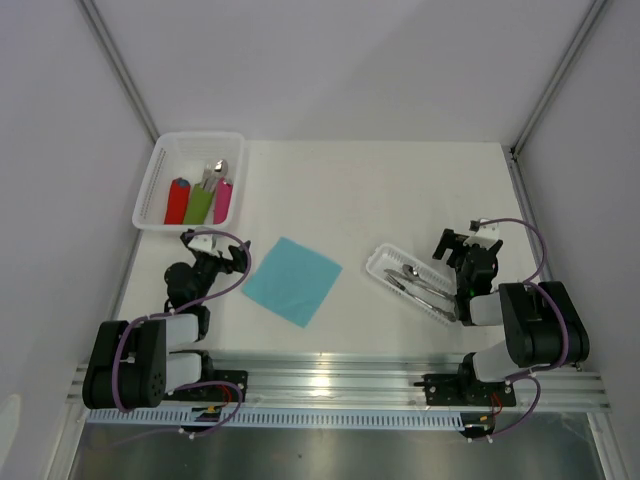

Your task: Place the utensils on the paper napkin and roll it up

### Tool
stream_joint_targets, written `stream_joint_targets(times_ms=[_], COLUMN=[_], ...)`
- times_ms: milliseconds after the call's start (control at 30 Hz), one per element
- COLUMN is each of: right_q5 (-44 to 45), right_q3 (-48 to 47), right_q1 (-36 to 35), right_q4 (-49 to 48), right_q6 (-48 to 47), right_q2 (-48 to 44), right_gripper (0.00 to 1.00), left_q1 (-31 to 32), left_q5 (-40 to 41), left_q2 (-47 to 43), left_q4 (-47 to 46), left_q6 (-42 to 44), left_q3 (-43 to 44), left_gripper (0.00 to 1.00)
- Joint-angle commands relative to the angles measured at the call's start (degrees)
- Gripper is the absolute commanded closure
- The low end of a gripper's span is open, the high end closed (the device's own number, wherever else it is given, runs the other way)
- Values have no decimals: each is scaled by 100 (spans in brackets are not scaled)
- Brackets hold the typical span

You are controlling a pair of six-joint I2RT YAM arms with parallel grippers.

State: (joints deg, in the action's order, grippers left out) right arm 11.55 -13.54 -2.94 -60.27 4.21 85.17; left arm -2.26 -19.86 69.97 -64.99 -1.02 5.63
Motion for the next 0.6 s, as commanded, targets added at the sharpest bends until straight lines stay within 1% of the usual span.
stream_joint_targets(times_ms=[0,67,100,133,167,200,233,267,300,333,367,400,433,500,533,567], right_q5=[102,93,-81,-109,-83,-39,-4,-30,-239,-450,-783,-916,-996,-857,-743,-568], right_q3=[-140,-123,-157,-462,-700,-955,-1401,-1571,-1721,-2018,-2195,-2397,-2886,-3425,-3680,-4117], right_q1=[-22,-22,4,-13,-40,-75,-66,-58,-75,-93,-110,-154,-293,-496,-758,-891], right_q4=[-134,-151,31,468,1543,2058,2507,2842,3359,3608,4106,4398,5123,5918,6391,7084], right_q6=[-60,-69,-95,-183,-227,-227,-36,44,106,159,203,212,203,177,142,63], right_q2=[-61,-79,-201,-376,-578,-989,-1202,-1413,-1824,-2011,-2152,-2258,-2346,-2259,-2067,-1961], right_gripper=[1,1,1,0,1,1,0,1,2,6,7,10,15,19,21,23], left_q1=[15,15,15,24,24,24,15,24,24,15,24,33,33,24,33,33], left_q5=[-71,-71,-71,-71,-71,-71,-88,-176,-316,-343,-335,-343,-335,-352,-343,-352], left_q2=[-54,-54,-54,-54,-54,-54,-63,-63,-150,-238,-291,-265,-204,-256,-230,-239], left_q4=[-154,-154,-154,-154,-154,-154,-145,-145,-111,29,257,94,162,162,84,66], left_q6=[84,84,84,84,84,84,84,84,241,277,338,287,286,304,278,286], left_q3=[149,149,158,149,149,140,158,167,158,201,245,237,211,228,211,202], left_gripper=[0,0,1,0,0,0,0,0,1,1,0,1,0,1,1,0])
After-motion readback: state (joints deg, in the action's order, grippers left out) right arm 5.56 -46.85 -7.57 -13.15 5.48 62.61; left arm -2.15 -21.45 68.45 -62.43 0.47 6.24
